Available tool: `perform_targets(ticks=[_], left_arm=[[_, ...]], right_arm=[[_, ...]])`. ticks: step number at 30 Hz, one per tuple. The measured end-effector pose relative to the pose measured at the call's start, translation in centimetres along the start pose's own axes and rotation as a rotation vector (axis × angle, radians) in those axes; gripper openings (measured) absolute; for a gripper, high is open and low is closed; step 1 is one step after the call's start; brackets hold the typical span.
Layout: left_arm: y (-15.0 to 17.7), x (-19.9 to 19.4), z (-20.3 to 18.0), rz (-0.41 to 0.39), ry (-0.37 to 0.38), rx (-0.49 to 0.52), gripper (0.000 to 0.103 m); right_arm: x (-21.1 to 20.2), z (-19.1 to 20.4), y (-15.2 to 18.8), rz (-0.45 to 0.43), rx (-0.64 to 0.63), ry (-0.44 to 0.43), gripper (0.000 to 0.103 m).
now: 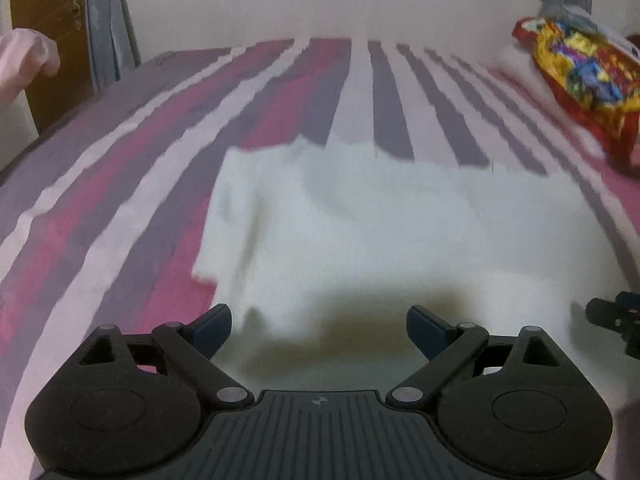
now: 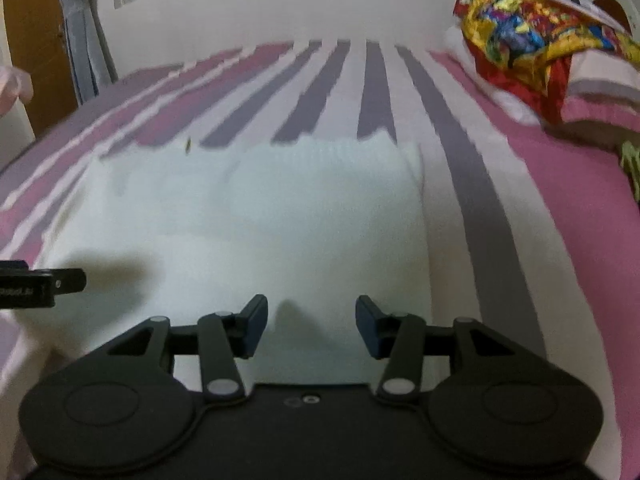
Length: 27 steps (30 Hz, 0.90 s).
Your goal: Fold small clothes
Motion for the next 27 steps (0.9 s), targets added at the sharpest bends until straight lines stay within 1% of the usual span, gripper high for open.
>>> perform_targets(ticks=[3,6,8,9,11,12,13,15,16,17,19,21,22,23,25,27], left_arm=[[-2.4,1.5,0.4,-0.014,-0.019,-0.03,0.094],[-4.1,3.7,1.2,-0.014,-0.043,-0.078,0.094],[-4.8,4.9,1.7,-0.016,-0.066,-0.093,0.094],[-5.0,5.9,2.2,-0.001,-0.082,-0.1,0.094],[-4.6,7.8,3.1,0.072,-0.087,-0.141,0.094],[-4.1,8.8,3.8,0.104,-0.083,-0.175,0.094],[-3.7,9.0,4.4,0.093,-0.08,-0.204,0.094],[-3.5,8.8,4.4,0.089,-0.079,-0.203,0.094],[-3.7,8.4,4.3,0.078,-0.083,-0.198,0.094],[-4.0,7.9,4.1,0.059,-0.08,-0.192,0.094],[-5.0,7.2,3.6,0.014,-0.066,-0.174,0.094],[-6.2,7.3,3.0,-0.009,-0.038,-0.165,0.094],[-6.8,7.8,2.5,-0.014,-0.039,-0.149,0.094],[-7.4,8.4,2.2,-0.01,-0.041,-0.141,0.094],[-8.3,10.2,2.3,0.008,-0.037,-0.155,0.094],[-8.8,12.0,3.2,0.037,-0.075,-0.195,0.094]], right_arm=[[0.9,0.1,-2.2,-0.019,-0.001,-0.001,0.048],[2.1,0.1,-4.2,-0.034,-0.012,0.008,0.049],[2.8,-0.1,-5.3,-0.047,-0.013,0.022,0.053],[3.3,-0.3,-5.8,-0.05,-0.011,0.031,0.054],[4.3,-0.8,-6.4,-0.051,-0.007,0.054,0.056],[5.0,-1.2,-6.6,-0.045,-0.011,0.068,0.056],[5.9,-1.6,-6.5,-0.03,-0.016,0.088,0.056],[8.4,-2.9,-5.7,0.067,-0.005,0.135,0.055],[8.8,-3.7,-5.5,0.069,0.027,0.109,0.055],[8.6,-3.9,-5.6,0.063,0.035,0.108,0.054],[8.0,-3.5,-6.1,0.034,0.017,0.1,0.054],[7.8,-3.1,-6.8,0.005,0.009,0.087,0.055],[7.9,-2.9,-7.4,-0.011,0.009,0.075,0.055],[8.1,-2.8,-7.8,-0.021,0.009,0.064,0.055],[8.9,-2.6,-8.9,-0.024,0.01,0.045,0.055],[9.9,-2.6,-9.5,-0.012,0.017,0.029,0.055]])
Point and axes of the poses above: each gripper's, at about its wrist camera, not at the fingertips, and x roughly the way its jaws point, z to its left, y to its underside, the point moved 4 cm from there along x, roughly the way its jaws point, and after that the axes turned 1 degree about y, right-handed, at the moved point
